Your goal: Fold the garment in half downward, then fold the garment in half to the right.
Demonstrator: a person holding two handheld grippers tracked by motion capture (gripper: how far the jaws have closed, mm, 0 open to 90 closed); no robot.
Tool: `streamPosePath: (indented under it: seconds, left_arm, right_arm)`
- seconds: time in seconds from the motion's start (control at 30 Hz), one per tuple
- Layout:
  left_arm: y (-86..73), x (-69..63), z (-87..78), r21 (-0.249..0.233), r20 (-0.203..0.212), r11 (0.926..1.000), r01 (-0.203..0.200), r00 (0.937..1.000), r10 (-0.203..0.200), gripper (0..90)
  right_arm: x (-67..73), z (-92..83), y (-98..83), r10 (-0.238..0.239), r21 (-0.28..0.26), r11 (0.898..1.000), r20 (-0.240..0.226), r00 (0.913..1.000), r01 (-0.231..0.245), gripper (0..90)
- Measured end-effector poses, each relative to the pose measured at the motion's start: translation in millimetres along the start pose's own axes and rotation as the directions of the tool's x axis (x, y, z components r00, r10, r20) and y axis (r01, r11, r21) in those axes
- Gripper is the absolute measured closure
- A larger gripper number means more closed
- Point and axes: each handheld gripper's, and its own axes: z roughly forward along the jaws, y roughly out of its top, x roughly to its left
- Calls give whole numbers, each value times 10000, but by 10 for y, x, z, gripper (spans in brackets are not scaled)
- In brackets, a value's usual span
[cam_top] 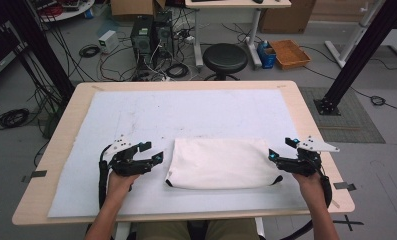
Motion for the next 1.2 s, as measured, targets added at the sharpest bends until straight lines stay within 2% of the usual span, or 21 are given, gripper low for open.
streamPosePath:
  seconds: [0.13,0.47,0.63,0.7,0.8,1.0,1.2]
  left_arm:
    - [-15,-17,22,260,-110,9996,-91,9999,94,282]
    - [-12,-86,68,239,-353,9997,-96,9993,104,282]
    - [-34,-121,113,594,-365,9982,-42,9993,64,282]
    - [-48,-131,149,845,-379,9964,95,9993,-63,282]
    - [-68,-147,194,1347,-377,9906,256,9991,-207,282]
    - [-134,-298,265,2150,-231,9761,321,9993,-277,283]
    - [-211,-432,315,3067,-926,9517,160,9956,131,284]
  right_arm:
    - [-31,-22,-15,187,33,9998,56,9998,-187,207]
    - [11,-23,-27,165,92,9998,-101,9998,-165,207]
    - [5,-75,-24,234,-38,9997,15,9997,-233,207]
    - [0,-69,-23,290,-24,9996,33,9996,-290,207]
    - [-2,-43,-34,275,52,9996,42,9996,-275,207]
    - [24,-11,-32,197,100,9998,-123,9997,-196,207]
    - [83,71,-26,-88,228,9997,-515,9986,100,207]
